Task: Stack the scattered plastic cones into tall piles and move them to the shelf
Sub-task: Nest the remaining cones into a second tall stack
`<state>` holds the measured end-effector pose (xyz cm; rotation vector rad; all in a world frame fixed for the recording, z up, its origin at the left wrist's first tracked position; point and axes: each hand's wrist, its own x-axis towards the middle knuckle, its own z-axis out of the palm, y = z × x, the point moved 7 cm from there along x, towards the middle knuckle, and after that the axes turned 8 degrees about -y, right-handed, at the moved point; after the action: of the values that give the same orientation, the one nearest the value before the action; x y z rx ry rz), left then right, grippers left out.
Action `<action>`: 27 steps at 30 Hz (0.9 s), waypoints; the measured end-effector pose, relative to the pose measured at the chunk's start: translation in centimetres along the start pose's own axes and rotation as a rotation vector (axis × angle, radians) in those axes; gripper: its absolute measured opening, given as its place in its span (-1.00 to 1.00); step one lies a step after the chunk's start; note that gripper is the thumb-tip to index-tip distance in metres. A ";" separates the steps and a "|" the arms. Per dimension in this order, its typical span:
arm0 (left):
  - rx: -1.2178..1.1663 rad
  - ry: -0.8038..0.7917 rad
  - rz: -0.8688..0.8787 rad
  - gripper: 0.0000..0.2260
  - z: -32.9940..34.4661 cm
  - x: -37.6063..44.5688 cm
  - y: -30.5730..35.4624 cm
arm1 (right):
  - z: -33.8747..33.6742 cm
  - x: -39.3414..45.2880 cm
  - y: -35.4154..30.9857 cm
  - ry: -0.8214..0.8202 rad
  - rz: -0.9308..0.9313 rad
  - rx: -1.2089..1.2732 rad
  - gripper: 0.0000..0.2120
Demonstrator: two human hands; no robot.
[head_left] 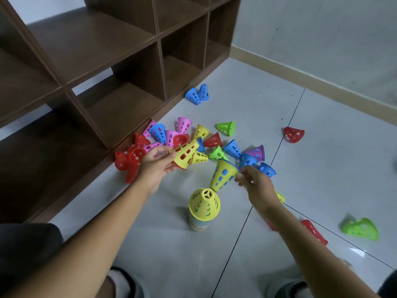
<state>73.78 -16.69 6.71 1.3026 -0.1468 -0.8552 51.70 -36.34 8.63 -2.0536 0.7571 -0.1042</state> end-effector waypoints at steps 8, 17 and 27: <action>-0.142 -0.217 0.062 -0.66 4.8 -2.3 5.5 | -2.3 -1.4 -4.9 -0.065 -0.086 0.507 -0.73; -0.163 -0.363 0.071 -0.81 7.3 -5.8 9.8 | -1.1 -4.2 -9.6 -0.532 -0.010 0.808 -0.74; 0.022 -0.593 -0.057 -0.75 8.4 -8.1 9.4 | 2.1 -5.1 -7.6 -0.662 0.133 0.585 -0.74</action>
<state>67.98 -18.00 20.48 1.0444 -0.5887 -1.2740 51.89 -29.00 14.48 -1.3459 0.3771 0.3739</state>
